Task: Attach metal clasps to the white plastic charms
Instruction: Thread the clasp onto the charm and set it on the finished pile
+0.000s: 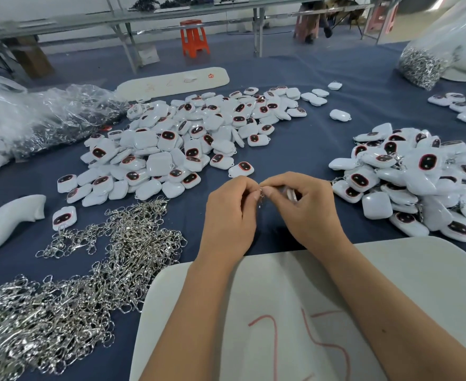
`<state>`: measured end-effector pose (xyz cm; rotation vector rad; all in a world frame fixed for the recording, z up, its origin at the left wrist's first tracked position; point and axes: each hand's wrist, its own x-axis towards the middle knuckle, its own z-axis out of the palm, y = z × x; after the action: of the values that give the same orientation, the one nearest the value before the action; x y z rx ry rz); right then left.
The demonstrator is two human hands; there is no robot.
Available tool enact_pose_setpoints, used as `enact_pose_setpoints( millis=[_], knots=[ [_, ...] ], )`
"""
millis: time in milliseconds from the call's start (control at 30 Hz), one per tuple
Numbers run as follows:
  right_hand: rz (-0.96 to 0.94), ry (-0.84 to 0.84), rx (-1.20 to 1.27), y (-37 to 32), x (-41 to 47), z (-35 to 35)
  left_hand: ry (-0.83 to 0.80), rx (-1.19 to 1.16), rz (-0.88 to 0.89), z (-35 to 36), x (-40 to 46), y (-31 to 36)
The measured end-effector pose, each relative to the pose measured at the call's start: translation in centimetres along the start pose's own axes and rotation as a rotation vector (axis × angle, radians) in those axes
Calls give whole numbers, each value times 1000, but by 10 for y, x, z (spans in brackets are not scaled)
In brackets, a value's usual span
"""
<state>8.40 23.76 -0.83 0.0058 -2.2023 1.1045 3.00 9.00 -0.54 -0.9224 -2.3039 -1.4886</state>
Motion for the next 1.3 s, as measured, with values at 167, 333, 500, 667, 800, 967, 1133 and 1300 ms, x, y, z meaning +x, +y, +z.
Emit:
enact_pose_setpoints(
  millis=[167,333,500,667,800,967,1133,1300],
  knots=[
    [176,-112,232,5,3,-5,33,2,35,3,1,4],
    [181,-88,269,5,1,-4,30,1,44,3,1,2],
    [101,-83,220,1,0,-3,29,-24,28,1,-1,1],
    [-41,-9,87,-4,-1,-2,61,-28,48,0,0,4],
    [5,21,116,-6,-1,1,72,14,93,-1,0,7],
    [347,165,470,0,2,0,22,44,78,1,-1,8],
    [418,149,470,2,4,-2,-55,76,51,2,-2,8],
    [397,213,480,6,5,-4,-155,88,38,3,-2,9]
  ],
)
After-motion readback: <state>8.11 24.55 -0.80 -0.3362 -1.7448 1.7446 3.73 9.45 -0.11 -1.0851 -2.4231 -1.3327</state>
